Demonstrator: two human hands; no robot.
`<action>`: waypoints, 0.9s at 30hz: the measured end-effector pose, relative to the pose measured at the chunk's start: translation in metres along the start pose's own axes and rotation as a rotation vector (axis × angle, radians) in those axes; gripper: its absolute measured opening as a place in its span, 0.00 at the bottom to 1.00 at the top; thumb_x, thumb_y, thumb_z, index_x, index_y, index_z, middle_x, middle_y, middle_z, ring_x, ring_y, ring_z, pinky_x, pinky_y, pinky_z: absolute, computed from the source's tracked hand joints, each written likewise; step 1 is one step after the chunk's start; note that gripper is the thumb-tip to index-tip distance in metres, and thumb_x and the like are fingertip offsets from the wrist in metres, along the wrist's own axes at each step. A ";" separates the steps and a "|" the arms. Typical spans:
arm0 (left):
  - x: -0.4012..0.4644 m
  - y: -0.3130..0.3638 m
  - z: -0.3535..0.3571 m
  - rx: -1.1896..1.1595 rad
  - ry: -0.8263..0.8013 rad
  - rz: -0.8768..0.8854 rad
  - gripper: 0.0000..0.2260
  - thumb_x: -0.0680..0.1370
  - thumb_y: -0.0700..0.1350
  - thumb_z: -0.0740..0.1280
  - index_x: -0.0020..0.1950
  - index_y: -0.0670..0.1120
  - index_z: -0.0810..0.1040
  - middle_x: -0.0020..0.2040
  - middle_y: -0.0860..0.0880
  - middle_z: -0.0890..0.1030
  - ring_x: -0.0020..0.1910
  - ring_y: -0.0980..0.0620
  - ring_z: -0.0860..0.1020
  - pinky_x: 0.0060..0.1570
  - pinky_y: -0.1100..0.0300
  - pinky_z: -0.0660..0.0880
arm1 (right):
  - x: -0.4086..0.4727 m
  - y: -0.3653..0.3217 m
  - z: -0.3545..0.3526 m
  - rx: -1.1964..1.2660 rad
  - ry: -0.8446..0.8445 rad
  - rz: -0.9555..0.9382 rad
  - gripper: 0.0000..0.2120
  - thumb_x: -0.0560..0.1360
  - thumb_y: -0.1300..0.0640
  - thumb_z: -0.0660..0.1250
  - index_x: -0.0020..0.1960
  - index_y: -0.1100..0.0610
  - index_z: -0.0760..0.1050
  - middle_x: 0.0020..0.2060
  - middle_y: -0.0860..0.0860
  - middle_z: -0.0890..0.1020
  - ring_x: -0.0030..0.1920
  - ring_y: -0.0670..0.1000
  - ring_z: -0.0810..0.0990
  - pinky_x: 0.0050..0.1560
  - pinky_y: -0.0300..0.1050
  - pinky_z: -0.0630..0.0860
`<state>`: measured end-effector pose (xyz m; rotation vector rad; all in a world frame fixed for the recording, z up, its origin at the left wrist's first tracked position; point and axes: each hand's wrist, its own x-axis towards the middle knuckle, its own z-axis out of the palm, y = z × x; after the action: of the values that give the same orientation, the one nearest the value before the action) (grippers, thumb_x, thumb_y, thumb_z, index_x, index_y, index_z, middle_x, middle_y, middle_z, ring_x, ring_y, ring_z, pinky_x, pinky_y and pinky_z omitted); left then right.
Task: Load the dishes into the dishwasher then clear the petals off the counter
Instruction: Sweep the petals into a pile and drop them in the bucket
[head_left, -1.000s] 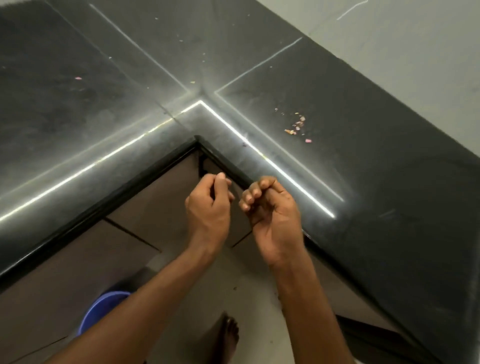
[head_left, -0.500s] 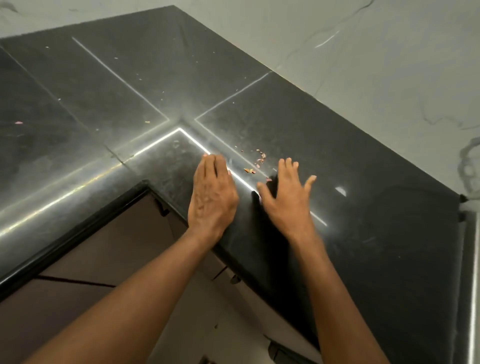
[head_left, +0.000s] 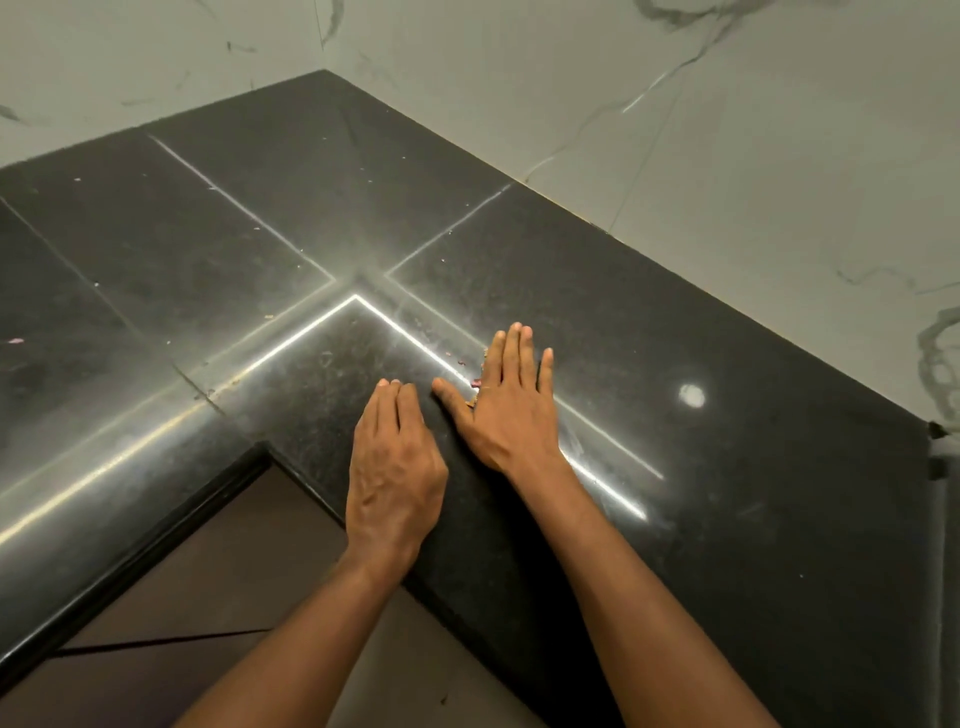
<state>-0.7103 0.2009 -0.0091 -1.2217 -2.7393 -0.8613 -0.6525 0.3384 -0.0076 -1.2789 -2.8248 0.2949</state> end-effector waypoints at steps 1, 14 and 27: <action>0.000 0.001 -0.001 0.004 -0.002 0.003 0.17 0.83 0.38 0.54 0.71 0.35 0.69 0.68 0.36 0.73 0.73 0.39 0.68 0.72 0.45 0.68 | 0.004 0.000 0.000 0.001 0.007 -0.020 0.51 0.76 0.23 0.37 0.83 0.62 0.36 0.82 0.58 0.37 0.81 0.54 0.31 0.80 0.61 0.35; 0.000 0.001 -0.001 0.018 0.012 -0.006 0.19 0.82 0.39 0.53 0.70 0.35 0.70 0.68 0.36 0.74 0.73 0.39 0.69 0.72 0.45 0.68 | 0.029 -0.018 0.004 0.135 0.021 -0.360 0.28 0.88 0.49 0.52 0.83 0.62 0.54 0.83 0.58 0.55 0.83 0.54 0.49 0.83 0.50 0.44; 0.000 0.002 -0.004 -0.017 0.031 0.001 0.18 0.82 0.41 0.52 0.67 0.36 0.71 0.66 0.37 0.75 0.72 0.39 0.70 0.70 0.46 0.70 | -0.035 -0.017 0.017 0.201 0.322 -0.401 0.21 0.76 0.66 0.74 0.68 0.66 0.77 0.66 0.60 0.80 0.68 0.58 0.78 0.71 0.50 0.74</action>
<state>-0.7100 0.2002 -0.0047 -1.2024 -2.7128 -0.8975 -0.6436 0.2984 -0.0193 -0.6355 -2.6107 0.3132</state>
